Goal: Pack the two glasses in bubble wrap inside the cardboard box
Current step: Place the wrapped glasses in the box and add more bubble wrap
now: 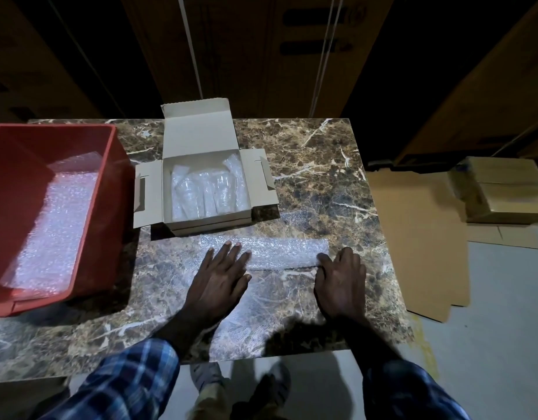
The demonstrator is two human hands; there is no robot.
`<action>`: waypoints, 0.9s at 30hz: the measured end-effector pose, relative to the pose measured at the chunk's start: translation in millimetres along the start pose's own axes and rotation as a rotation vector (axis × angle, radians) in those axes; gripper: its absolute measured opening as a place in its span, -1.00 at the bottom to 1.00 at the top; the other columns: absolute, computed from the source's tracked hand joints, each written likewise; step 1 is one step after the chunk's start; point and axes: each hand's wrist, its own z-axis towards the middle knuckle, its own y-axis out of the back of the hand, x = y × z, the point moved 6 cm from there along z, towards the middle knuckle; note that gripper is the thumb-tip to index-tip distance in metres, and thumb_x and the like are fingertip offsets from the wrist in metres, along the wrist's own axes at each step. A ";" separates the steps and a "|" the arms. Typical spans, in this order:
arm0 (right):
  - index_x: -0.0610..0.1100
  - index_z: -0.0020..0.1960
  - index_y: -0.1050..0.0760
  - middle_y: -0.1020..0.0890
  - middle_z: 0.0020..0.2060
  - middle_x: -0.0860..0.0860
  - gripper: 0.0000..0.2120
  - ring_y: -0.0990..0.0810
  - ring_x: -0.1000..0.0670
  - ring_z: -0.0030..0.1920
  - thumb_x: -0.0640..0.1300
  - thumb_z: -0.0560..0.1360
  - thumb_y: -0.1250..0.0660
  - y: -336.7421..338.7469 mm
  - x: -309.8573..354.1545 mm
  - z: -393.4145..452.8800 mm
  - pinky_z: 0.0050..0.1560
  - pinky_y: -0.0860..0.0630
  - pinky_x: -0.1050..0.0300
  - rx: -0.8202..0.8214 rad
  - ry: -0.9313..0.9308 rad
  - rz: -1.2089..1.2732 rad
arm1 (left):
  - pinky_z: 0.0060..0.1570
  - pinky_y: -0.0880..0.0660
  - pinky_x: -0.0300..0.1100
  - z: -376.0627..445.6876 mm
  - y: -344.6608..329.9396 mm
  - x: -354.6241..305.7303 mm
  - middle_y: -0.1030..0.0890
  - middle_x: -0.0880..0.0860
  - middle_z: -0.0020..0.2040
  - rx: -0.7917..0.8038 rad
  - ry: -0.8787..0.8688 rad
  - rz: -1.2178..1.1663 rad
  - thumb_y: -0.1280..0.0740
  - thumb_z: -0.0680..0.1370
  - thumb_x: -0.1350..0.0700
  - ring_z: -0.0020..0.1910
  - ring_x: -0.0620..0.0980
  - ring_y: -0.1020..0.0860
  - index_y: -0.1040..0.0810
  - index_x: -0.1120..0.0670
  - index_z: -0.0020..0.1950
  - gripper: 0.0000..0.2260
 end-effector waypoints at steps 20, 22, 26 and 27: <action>-0.23 0.28 -0.57 -0.62 0.25 -0.15 -0.66 -0.53 -0.13 0.34 -0.14 0.61 -0.19 23.6 133.9 -19.4 0.37 -0.44 -0.13 -0.286 0.255 0.511 | 0.40 -0.37 0.26 -7.4 5.0 -13.2 -0.67 0.17 0.17 -0.255 0.744 -1.631 -0.35 0.55 -0.22 0.29 0.21 -0.56 -0.68 0.09 0.19 -0.57; -0.20 0.31 -0.55 -0.60 0.30 -0.12 -0.63 -0.47 -0.12 0.41 -0.15 0.58 -0.14 11.1 157.5 -24.9 0.42 -0.37 -0.21 -0.191 0.347 0.461 | 0.26 -0.50 0.16 -6.4 11.3 -1.6 -0.71 0.21 0.01 -0.312 0.891 -1.804 -0.33 0.58 -0.19 0.10 0.23 -0.65 -0.67 0.22 0.07 -0.54; -0.18 0.34 -0.49 -0.58 0.30 -0.09 -0.56 -0.39 -0.10 0.47 -0.16 0.54 -0.05 -15.2 183.9 -32.1 0.45 -0.29 -0.26 0.032 0.435 0.457 | -0.23 -0.54 -0.19 -3.2 13.7 28.2 -0.55 0.08 -0.28 -0.189 1.035 -1.996 -0.44 0.46 -0.27 -0.33 0.00 -0.57 -0.59 0.18 -0.09 -0.52; -0.19 0.35 -0.47 -0.57 0.31 -0.10 -0.55 -0.38 -0.11 0.48 -0.18 0.52 -0.04 -19.4 186.9 -33.7 0.45 -0.29 -0.27 0.065 0.463 0.466 | -0.23 -0.56 -0.16 -0.9 14.9 31.5 -0.53 0.12 -0.23 -0.161 1.043 -1.979 -0.51 0.44 -0.19 -0.30 0.04 -0.57 -0.62 0.20 -0.06 -0.56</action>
